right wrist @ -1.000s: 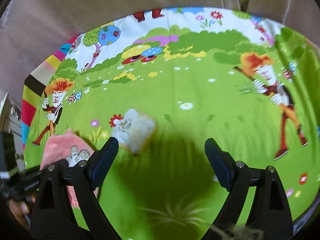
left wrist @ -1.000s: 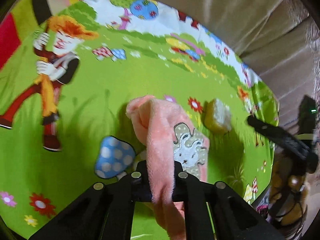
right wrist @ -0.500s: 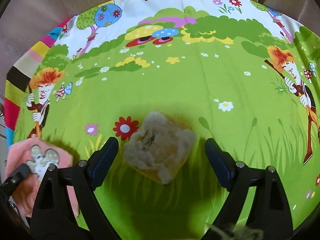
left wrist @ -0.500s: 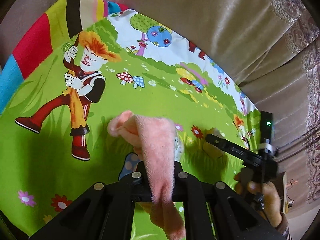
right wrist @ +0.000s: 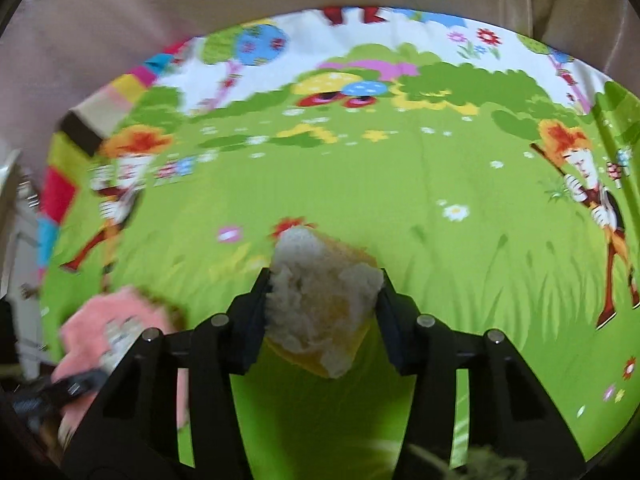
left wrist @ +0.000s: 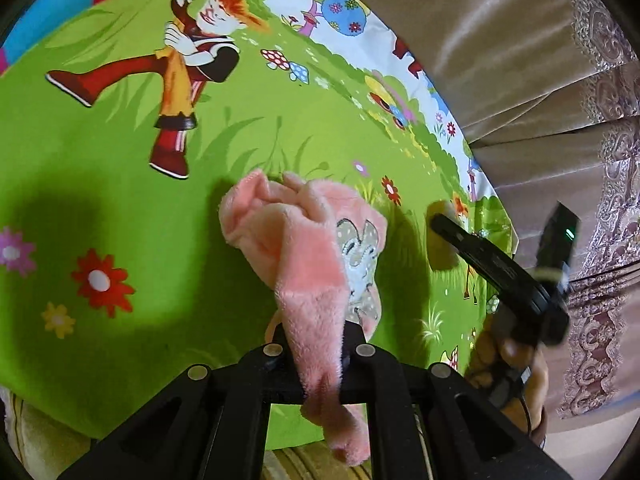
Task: Organize soft objects
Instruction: 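Grasp the pink hat with the left tool while the right tool grasps the foam block, then carry the pink hat and foam block over the box and open both tools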
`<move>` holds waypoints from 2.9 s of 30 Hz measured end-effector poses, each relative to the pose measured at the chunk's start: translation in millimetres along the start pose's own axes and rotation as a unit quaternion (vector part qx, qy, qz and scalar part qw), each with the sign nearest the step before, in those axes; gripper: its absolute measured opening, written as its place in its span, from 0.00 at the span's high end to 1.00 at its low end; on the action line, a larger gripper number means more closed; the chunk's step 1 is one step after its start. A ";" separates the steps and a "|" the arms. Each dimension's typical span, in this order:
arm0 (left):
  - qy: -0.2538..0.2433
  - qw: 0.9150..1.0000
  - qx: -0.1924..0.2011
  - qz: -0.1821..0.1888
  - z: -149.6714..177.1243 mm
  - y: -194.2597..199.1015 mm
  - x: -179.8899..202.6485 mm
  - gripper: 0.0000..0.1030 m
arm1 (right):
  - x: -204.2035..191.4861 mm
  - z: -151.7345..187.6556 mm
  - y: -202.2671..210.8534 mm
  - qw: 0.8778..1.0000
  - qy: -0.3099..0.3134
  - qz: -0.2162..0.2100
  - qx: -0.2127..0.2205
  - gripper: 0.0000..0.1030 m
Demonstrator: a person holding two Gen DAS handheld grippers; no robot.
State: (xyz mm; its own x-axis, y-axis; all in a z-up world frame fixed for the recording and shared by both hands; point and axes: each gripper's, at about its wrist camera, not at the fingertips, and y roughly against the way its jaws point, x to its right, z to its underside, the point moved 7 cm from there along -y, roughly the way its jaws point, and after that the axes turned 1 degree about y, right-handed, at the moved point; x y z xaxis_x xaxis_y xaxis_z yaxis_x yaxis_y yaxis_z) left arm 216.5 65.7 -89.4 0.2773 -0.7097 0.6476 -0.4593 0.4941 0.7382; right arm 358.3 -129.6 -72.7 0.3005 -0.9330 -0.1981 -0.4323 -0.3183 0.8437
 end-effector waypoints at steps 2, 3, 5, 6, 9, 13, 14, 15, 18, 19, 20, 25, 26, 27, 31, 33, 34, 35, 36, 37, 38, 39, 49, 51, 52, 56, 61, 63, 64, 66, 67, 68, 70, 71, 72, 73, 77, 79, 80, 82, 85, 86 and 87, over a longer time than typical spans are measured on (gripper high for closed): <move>-0.001 1.000 -0.003 0.001 1.2 -1.4 0.8 0.93 | -11.2 6.1 6.6 0.999 -0.001 -0.033 0.005 0.49; -0.002 1.000 -0.004 0.001 2.4 -2.2 1.0 0.93 | -18.1 7.8 5.1 0.999 0.000 -0.050 0.005 0.49; -0.005 1.000 -0.006 -0.001 3.7 -3.0 2.8 0.93 | -26.4 11.3 -3.9 0.998 0.006 -0.057 -0.007 0.49; -0.006 1.000 -0.006 -0.002 3.6 -1.5 1.2 0.93 | -29.6 14.4 -10.6 0.998 0.006 -0.056 -0.014 0.49; -0.003 1.000 -0.007 0.000 4.2 -1.2 -1.2 0.93 | -37.6 21.0 -24.5 0.999 0.039 -0.025 -0.024 0.49; -0.019 1.000 -0.011 -0.006 6.0 -3.9 2.6 0.93 | -42.3 19.6 -47.8 0.995 0.076 0.016 -0.059 0.49; -0.023 1.000 -0.010 -0.008 6.1 -3.1 3.2 0.93 | -44.6 19.8 -50.0 0.992 0.095 0.030 -0.072 0.49; -0.029 0.999 -0.006 -0.011 5.5 -1.4 4.5 0.93 | -47.2 19.1 -53.3 0.989 0.112 0.043 -0.088 0.49; -0.063 0.997 0.025 -0.026 2.7 19.0 14.0 0.94 | -49.6 17.7 -60.0 0.982 0.137 0.061 -0.118 0.49; -0.077 0.996 0.044 -0.033 1.2 32.9 17.7 0.94 | -49.0 17.7 -60.6 0.980 0.141 0.060 -0.124 0.49; -0.084 0.994 0.059 -0.039 -0.3 44.5 19.7 0.94 | -48.5 18.3 -60.4 0.980 0.145 0.061 -0.125 0.50; -0.095 0.984 0.138 -0.060 -8.6 117.2 19.0 0.95 | -48.1 19.4 -58.4 0.981 0.141 0.066 -0.116 0.50; -0.094 0.982 0.151 -0.063 -9.0 130.7 18.3 0.95 | -48.9 20.8 -58.7 0.981 0.140 0.066 -0.113 0.50; -0.094 0.979 0.167 -0.068 -10.3 145.1 17.3 0.95 | -48.8 21.9 -58.0 0.982 0.139 0.067 -0.109 0.50; -0.084 0.965 0.232 -0.087 -13.5 206.7 10.2 0.95 | -49.4 26.8 -49.7 0.985 0.136 0.059 -0.090 0.50; -0.080 0.958 0.259 -0.092 -14.3 234.1 8.5 0.95 | -50.1 29.8 -43.8 0.985 0.140 0.058 -0.081 0.51; -0.080 0.954 0.274 -0.095 -13.4 248.3 9.0 0.95 | -50.4 32.5 -39.3 0.984 0.146 0.062 -0.078 0.52; -0.082 0.951 0.283 -0.097 -12.4 257.3 9.9 0.95 | -50.3 34.3 -34.9 0.984 0.149 0.063 -0.075 0.52; -0.085 0.948 0.291 -0.097 -11.6 264.4 11.9 0.95 | -50.8 37.3 -24.5 0.985 0.146 0.059 -0.068 0.52; -0.088 0.947 0.294 -0.098 -9.5 267.4 13.1 0.95 | -50.7 37.1 -15.4 0.986 0.143 0.053 -0.062 0.52; -0.089 0.948 0.291 -0.095 -7.6 266.3 13.9 0.95 | -50.9 39.1 -3.6 0.988 0.138 0.045 -0.054 0.52; -0.089 0.950 0.285 -0.089 -5.7 262.0 15.9 0.95 | -51.4 42.1 15.9 0.990 0.134 0.033 -0.040 0.52; -0.122 0.965 0.233 -0.023 27.8 218.7 64.7 0.95 | -28.1 77.9 143.1 0.995 0.086 -0.029 0.038 0.52; -0.131 0.964 0.231 -0.018 33.4 217.0 74.3 0.95 | -17.9 88.2 160.4 0.996 0.071 -0.035 0.046 0.52; -0.134 0.964 0.230 -0.016 36.1 217.2 78.2 0.95 | -14.1 92.1 166.0 0.996 0.067 -0.039 0.047 0.52; -0.145 0.963 0.226 -0.010 44.1 217.1 92.3 0.95 | 2.3 106.4 187.1 0.996 0.049 -0.039 0.059 0.51; -0.156 0.967 0.200 0.011 58.4 203.0 111.8 0.95 | 26.6 124.9 207.8 0.997 0.031 -0.008 0.070 0.51; -0.160 0.970 0.182 0.024 65.3 191.2 121.6 0.95 | 37.5 134.1 214.2 0.997 0.027 0.018 0.071 0.51; -0.162 0.971 0.171 0.033 69.1 183.9 127.3 0.95 | 41.9 137.2 216.7 0.997 0.026 0.026 0.072 0.51; -0.165 0.974 0.149 0.050 76.9 167.2 138.4 0.95 | 51.6 144.2 223.2 0.996 0.020 0.043 0.074 0.51; -0.167 0.975 0.136 0.058 81.4 157.6 144.6 0.95 | 56.6 147.9 226.9 0.995 0.018 0.055 0.075 0.51; -0.169 0.976 0.124 0.064 85.9 148.7 150.7 0.95 | 61.0 151.1 230.4 0.995 0.017 0.067 0.077 0.51; -0.173 0.977 0.102 0.076 93.9 131.6 163.3 0.95 | 73.0 158.2 238.0 0.992 0.010 0.093 0.080 0.51; -0.175 0.977 0.092 0.083 98.5 123.3 169.8 0.95 | 79.7 162.1 241.8 0.991 0.004 0.103 0.081 0.51; -0.178 0.976 0.083 0.090 102.4 115.9 176.5 0.95 | 88.1 167.0 247.1 0.989 -0.001 0.119 0.082 0.51; -0.180 0.976 0.073 0.095 107.4 107.0 184.0 0.95 | 92.6 170.1 250.8 0.988 -0.004 0.131 0.084 0.51; -0.191 0.974 0.036 0.118 128.6 76.0 213.5 0.95 | 118.8 185.9 268.0 0.979 -0.023 0.181 0.088 0.50; -0.198 0.972 0.019 0.125 140.4 62.9 227.3 0.95 | 131.5 194.0 275.7 0.975 -0.033 0.199 0.088 0.50; -0.202 0.971 0.010 0.129 146.5 57.0 234.5 0.95 | 138.8 198.5 279.7 0.973 -0.039 0.208 0.088 0.50; -0.217 0.967 -0.006 0.136 162.7 43.3 251.8 0.95 | 151.9 207.5 286.9 0.970 -0.055 0.221 0.087 0.50; -0.239 0.961 -0.029 0.136 186.4 22.4 274.0 0.95 | 172.0 221.4 296.6 0.963 -0.074 0.246 0.083 0.49; -0.250 0.958 -0.036 0.134 195.5 14.8 282.1 0.95 | 177.8 225.7 299.2 0.961 -0.081 0.253 0.082 0.49; -0.259 0.956 -0.043 0.134 203.1 8.8 288.4 0.95 | 186.6 232.7 303.8 0.958 -0.093 0.259 0.081 0.48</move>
State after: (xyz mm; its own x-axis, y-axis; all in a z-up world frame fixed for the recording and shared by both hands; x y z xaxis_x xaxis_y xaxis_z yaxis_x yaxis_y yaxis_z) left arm 121.0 -236.6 65.6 -0.3060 -0.6948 0.6509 -0.3783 0.7161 0.5866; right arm 85.2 -439.5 30.5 -0.1397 -0.9818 0.1287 -0.6136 0.1878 0.7670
